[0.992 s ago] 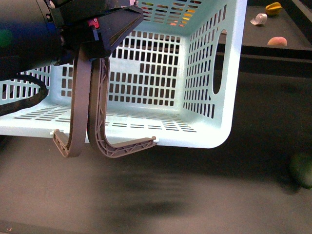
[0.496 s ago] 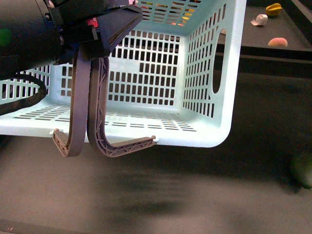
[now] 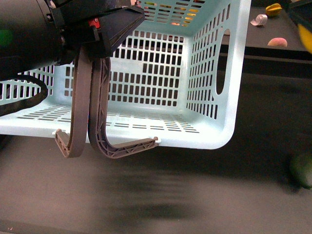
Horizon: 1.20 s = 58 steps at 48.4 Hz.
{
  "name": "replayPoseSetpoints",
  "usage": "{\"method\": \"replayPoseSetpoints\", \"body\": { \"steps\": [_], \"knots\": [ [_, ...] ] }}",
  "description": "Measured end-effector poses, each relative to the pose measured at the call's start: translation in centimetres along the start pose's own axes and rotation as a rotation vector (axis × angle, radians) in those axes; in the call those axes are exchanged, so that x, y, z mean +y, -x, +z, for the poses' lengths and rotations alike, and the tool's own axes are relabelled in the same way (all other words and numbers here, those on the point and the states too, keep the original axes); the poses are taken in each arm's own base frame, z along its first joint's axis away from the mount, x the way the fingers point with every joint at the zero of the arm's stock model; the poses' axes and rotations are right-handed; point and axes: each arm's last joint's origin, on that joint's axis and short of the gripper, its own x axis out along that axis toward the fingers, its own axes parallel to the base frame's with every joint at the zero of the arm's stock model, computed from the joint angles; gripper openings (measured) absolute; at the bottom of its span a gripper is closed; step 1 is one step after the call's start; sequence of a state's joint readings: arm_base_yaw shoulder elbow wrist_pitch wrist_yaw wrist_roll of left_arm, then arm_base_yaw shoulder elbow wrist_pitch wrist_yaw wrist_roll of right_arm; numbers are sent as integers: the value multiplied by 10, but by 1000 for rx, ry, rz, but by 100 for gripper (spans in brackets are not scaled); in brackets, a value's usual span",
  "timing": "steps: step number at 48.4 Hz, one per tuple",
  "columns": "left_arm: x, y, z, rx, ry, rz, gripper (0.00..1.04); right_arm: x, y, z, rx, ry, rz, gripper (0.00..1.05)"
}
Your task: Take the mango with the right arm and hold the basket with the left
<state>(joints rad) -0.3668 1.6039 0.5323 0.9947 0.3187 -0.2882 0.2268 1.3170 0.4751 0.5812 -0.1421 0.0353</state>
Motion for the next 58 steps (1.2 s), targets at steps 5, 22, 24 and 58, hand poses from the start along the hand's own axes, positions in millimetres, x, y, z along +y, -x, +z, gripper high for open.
{"method": "replayPoseSetpoints", "body": {
  "steps": [5, 22, 24, 58],
  "knots": [
    [0, 0, 0, 0, 0, 1, 9, 12, -12, -3, 11, -16, 14, 56],
    [0, 0, 0, -1, 0, 1, 9, 47, -54, -13, 32, -48, 50, 56],
    [0, 0, 0, -1, 0, 1, 9, 51, -60, -15, 34, -53, 50, 56],
    [0, 1, -2, 9, 2, -2, 9, 55, -84, -8, -51, -136, 7, 96]
  ]
}}
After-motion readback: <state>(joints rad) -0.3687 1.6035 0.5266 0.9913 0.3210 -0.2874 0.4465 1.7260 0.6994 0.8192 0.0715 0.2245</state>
